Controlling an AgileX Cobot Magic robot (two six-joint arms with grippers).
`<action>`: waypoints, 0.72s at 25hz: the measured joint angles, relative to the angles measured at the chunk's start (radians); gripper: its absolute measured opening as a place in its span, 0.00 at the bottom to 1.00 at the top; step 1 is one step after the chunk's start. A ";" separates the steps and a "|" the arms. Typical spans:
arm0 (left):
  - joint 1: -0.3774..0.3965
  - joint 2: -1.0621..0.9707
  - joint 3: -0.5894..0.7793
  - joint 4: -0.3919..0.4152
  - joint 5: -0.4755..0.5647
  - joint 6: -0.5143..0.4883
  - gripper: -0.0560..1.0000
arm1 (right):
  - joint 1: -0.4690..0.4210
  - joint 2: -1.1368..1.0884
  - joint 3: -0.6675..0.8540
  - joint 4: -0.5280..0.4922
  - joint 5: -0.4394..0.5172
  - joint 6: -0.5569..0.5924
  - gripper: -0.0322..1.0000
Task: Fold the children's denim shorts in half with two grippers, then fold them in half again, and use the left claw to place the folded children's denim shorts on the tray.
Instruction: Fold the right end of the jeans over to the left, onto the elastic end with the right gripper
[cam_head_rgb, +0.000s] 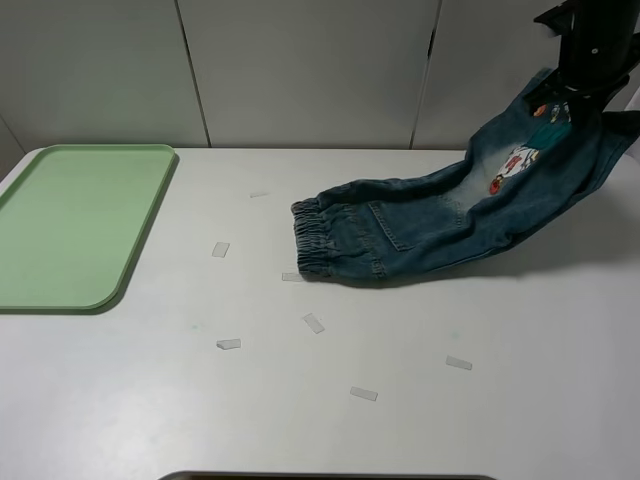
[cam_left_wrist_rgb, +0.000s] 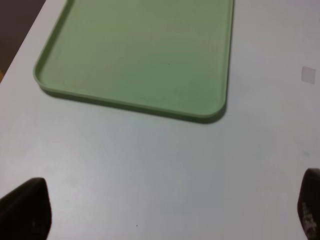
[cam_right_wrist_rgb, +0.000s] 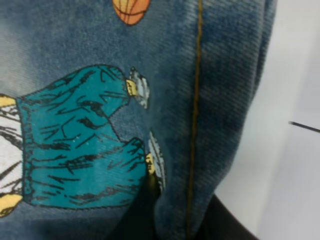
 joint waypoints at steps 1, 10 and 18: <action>0.000 0.000 0.000 0.000 0.000 0.000 0.98 | 0.000 -0.006 0.000 -0.014 0.000 0.000 0.09; 0.000 0.000 0.000 0.000 0.000 0.000 0.98 | 0.000 -0.038 0.000 -0.071 0.000 0.017 0.09; 0.000 0.000 0.000 -0.001 0.000 0.000 0.98 | 0.073 -0.038 0.001 -0.075 0.004 0.050 0.09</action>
